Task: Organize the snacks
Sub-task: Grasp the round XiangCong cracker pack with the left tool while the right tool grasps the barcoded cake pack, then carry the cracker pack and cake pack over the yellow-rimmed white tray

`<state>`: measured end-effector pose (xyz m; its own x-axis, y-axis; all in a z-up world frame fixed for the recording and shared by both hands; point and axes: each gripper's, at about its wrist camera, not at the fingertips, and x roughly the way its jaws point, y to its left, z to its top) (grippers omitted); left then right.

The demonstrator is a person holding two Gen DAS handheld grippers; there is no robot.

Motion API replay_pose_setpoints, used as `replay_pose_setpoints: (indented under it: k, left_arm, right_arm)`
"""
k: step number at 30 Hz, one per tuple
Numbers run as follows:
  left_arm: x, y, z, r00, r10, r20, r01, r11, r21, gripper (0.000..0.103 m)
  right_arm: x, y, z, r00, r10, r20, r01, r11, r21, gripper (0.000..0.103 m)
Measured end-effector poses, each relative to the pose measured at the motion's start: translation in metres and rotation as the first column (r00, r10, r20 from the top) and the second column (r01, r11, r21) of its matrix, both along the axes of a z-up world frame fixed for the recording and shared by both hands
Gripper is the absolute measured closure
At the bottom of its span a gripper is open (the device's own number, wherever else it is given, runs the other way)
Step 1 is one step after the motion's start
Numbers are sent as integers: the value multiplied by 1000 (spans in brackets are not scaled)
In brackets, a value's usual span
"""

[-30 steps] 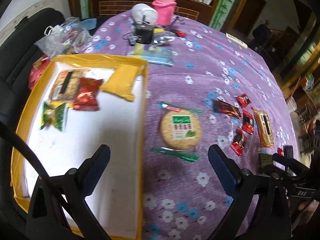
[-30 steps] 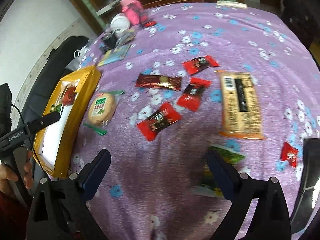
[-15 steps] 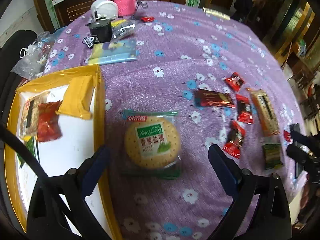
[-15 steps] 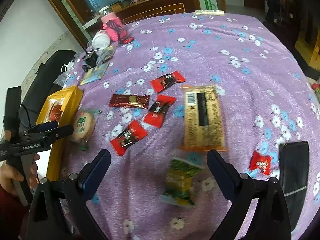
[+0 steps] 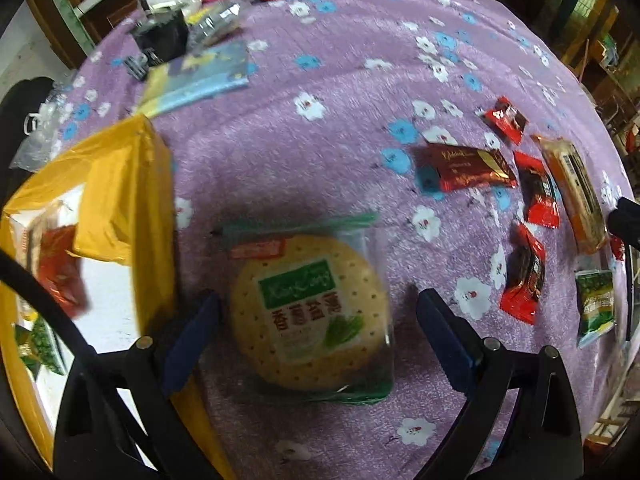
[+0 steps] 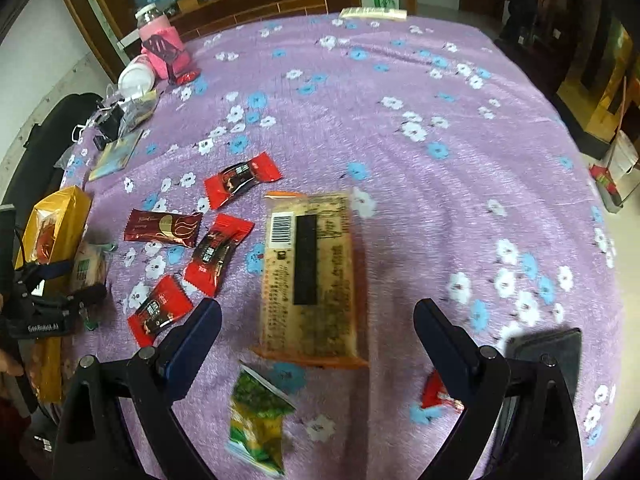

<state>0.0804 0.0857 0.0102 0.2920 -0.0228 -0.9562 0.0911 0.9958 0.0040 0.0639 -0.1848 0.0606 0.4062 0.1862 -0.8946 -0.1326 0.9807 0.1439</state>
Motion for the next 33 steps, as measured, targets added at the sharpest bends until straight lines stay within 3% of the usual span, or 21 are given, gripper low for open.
replay_pose_setpoints:
  k: [2,5,10,11,14,15,25,33]
  left_arm:
    - [0,-3,-2,1000,-18,5,18,1000,15,8]
    - [-2,-5,-1,1000,-23,16,23,1000,0,25]
    - [-12,-8,3,999,-26,25,27,999,-33,26]
    - [-17,-10,3,1000,-27,11,28,997,-71,26]
    - [-31,-16,4,999,-23,24,25,996,-80,26]
    - [-36,-18,4,999,-24,27,26,997,-74,26]
    - [-44,-26,3,999,-8,32,9,1000,-23,26]
    - [-51,-17,6,998,47,43,-44,996,-83,26]
  right_arm:
    - [4,3,-4,1000,-1,-7,1,1000,4,6]
    - [11,7,-11,1000,-10,-15,10,1000,-28,6]
    - [20,16,-16,1000,13,-17,-14,997,-75,10]
    - [21,18,-17,1000,19,-18,-20,996,-87,15]
    - [24,22,-24,998,42,-45,-47,993,-107,44]
    - [25,23,-26,997,52,-50,-57,992,-112,45]
    - [23,30,-28,994,107,-12,-107,978,-179,46]
    - [14,26,-18,997,77,5,-76,993,-89,48]
